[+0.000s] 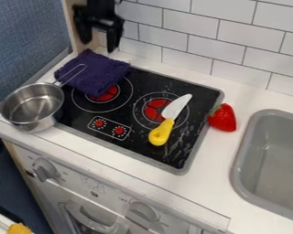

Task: Move the blue cloth to the left burner

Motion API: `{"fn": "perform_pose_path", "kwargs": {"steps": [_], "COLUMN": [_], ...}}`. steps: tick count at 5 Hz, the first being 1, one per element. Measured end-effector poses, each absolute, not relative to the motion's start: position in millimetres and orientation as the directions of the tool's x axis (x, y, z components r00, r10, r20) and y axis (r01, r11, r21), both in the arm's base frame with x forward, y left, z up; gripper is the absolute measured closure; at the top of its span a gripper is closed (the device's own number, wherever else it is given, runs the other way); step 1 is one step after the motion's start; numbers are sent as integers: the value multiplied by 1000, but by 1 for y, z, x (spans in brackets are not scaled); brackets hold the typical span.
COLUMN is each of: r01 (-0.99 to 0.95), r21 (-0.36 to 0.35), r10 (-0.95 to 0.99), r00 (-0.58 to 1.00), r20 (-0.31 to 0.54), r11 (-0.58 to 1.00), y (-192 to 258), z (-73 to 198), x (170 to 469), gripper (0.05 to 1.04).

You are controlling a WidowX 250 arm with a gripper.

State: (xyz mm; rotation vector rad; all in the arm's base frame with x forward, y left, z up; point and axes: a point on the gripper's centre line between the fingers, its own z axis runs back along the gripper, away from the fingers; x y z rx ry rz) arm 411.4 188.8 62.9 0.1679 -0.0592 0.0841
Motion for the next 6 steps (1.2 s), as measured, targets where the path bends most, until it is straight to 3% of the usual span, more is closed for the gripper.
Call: {"fn": "perform_pose_path", "kwargs": {"steps": [1, 2, 3, 4, 6], "r01": [-84, -45, 13, 97, 123], "r21": [149, 77, 47, 34, -37], "r10": [74, 41, -12, -97, -125], "r00": [995, 998, 1000, 995, 991], "r20": [69, 52, -19, -15, -50], "r11": [985, 996, 999, 995, 992], "y": [187, 170, 133, 85, 31], "z": [76, 77, 58, 76, 95], "x": [418, 420, 414, 405, 357], "gripper": [83, 83, 83, 83, 83]}}
